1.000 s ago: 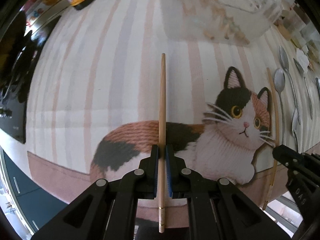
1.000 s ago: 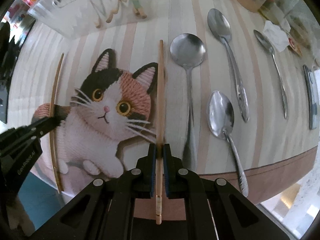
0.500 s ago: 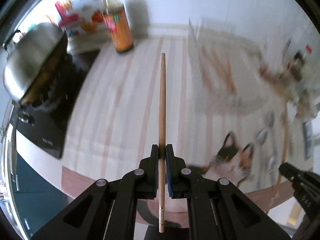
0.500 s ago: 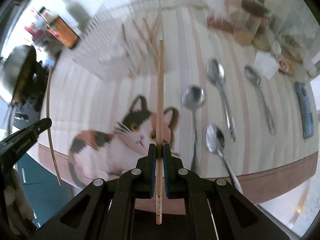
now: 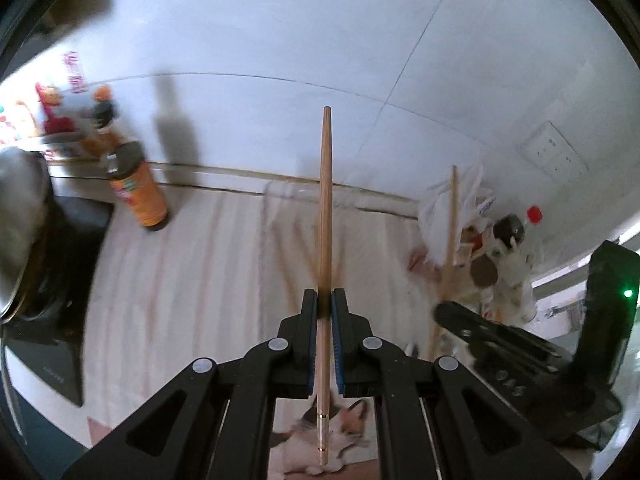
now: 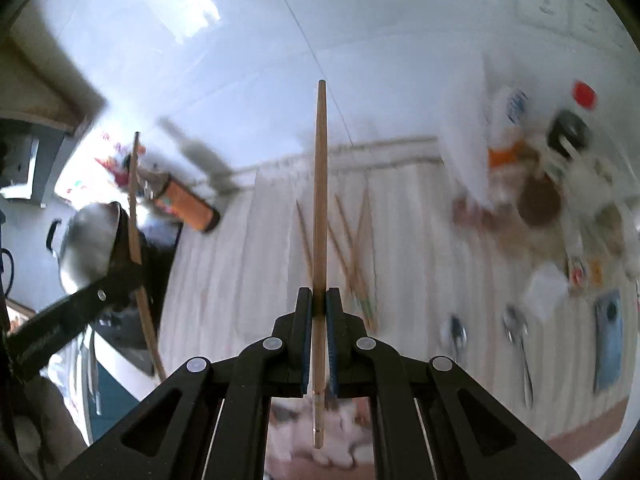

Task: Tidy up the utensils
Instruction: 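Lift the chopsticks with both tools and carry them over the clear basket, then open both tools to drop the chopsticks into the basket, then move both open tools back over the spoons and grasp a spoon with the right tool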

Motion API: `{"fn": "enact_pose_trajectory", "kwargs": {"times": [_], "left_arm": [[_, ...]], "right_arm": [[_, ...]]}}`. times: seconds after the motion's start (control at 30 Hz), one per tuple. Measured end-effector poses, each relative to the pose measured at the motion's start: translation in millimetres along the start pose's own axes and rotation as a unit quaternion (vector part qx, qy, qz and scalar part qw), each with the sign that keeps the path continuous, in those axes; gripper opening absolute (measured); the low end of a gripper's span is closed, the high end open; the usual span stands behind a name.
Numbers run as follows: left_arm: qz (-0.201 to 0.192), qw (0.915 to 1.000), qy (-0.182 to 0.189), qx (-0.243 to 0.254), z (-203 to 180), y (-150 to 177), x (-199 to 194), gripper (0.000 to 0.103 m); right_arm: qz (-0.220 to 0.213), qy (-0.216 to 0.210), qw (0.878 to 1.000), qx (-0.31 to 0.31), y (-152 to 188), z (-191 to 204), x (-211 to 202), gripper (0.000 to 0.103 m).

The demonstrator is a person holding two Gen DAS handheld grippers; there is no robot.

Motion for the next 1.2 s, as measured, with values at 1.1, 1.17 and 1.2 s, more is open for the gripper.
{"fn": "enact_pose_trajectory", "kwargs": {"times": [1.1, 1.17, 1.2], "left_arm": [[-0.019, 0.9781, -0.206, 0.024, 53.8, 31.7, 63.7, 0.103], [-0.022, 0.9770, -0.210, 0.027, 45.8, 45.4, 58.8, 0.103], [-0.021, 0.9778, -0.206, 0.029, 39.8, 54.4, 56.6, 0.103]], "right_arm": [[0.007, 0.096, 0.995, 0.027, 10.1, -103.2, 36.1, 0.077], [-0.011, 0.103, 0.994, 0.028, 16.6, -115.0, 20.6, 0.078], [-0.017, 0.107, 0.994, 0.029, 20.1, -120.8, 14.1, 0.078]]}}
Point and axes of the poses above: each gripper's, at about its wrist camera, not at the fingertips, and x roughly the way its jaws point, z to its left, y to its underside, the point moved 9 cm from there along x, roughly the way its jaws point, and after that the axes turned 3 degrees about -z, right-handed, at the moved point
